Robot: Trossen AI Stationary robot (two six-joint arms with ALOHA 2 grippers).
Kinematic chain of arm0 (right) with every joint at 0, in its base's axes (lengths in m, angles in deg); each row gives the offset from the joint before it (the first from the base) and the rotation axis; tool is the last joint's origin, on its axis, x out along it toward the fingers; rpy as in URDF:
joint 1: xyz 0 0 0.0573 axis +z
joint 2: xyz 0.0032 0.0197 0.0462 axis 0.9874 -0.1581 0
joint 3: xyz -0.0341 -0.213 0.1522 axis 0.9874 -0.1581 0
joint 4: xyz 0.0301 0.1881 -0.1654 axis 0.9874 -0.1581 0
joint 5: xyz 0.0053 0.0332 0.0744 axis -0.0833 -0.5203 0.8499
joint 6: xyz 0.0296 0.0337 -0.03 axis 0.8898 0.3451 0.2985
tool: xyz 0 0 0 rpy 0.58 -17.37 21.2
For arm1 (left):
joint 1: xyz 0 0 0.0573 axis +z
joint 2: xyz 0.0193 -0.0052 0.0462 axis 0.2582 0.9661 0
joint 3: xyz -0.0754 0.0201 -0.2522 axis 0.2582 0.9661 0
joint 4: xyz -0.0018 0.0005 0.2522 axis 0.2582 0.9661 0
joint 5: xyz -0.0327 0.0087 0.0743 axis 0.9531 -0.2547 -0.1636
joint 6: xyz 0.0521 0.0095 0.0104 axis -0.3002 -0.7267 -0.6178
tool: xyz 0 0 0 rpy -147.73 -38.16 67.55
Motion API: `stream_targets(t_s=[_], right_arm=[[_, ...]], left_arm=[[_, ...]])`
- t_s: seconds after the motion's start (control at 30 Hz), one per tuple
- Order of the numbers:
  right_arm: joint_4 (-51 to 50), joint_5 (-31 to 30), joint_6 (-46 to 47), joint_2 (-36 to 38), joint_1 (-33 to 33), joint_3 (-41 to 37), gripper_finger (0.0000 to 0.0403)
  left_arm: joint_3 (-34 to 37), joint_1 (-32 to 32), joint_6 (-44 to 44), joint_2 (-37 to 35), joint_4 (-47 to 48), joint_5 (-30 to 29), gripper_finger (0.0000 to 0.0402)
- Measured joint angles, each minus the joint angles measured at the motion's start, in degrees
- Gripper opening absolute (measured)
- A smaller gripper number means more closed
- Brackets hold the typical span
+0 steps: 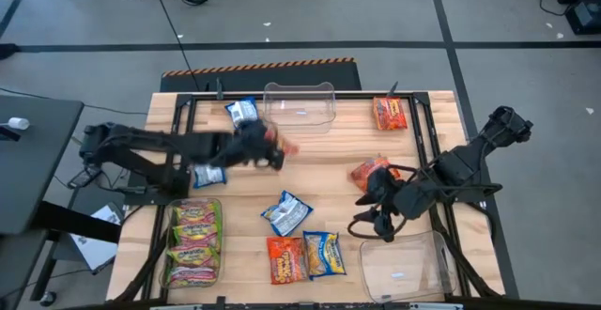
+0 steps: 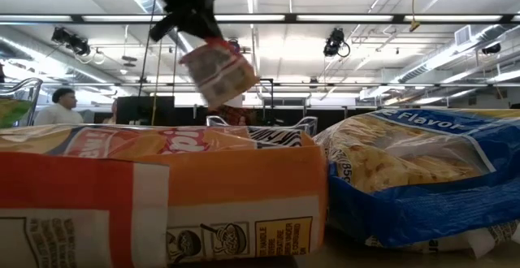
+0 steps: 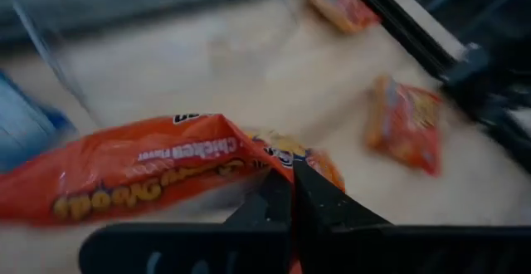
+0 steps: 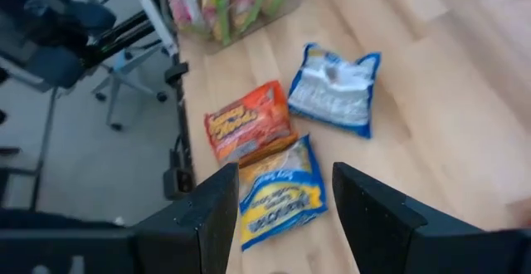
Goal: Sort Maruchan noodles
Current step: Put the orange noodle pack into the top transparent bin
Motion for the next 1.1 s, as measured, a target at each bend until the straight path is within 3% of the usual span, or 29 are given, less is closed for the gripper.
stream_targets(t_s=[0.1,0.27,0.5,0.8,0.97,1.1], right_arm=[[0.06,-3.88,-0.06,0.00,0.33,0.00,0.0201],[-0.14,-6.61,-1.75,0.00,0.13,0.00,0.0201],[-0.53,-7.89,-3.55,-0.02,-2.67,0.00,0.0201],[-2.18,-7.78,-3.85,0.02,-8.90,0.00,0.0201],[-2.13,-7.31,-6.66,0.04,-12.25,0.00,0.0201],[-1.77,-5.09,-9.46,0.41,-14.75,0.00,0.0201]], left_arm=[[-6.64,6.50,-9.70,3.07,2.74,3.26,0.0001],[-14.24,18.75,-22.19,9.83,7.68,16.66,0.0001],[-18.02,30.45,-37.72,19.11,8.38,17.79,0.0001],[-18.00,32.82,-51.13,28.50,12.81,21.00,0.0003],[-18.00,32.85,-51.09,28.79,13.26,19.42,0.0011],[-18.00,32.83,-51.03,28.80,13.58,19.19,0.0040]])
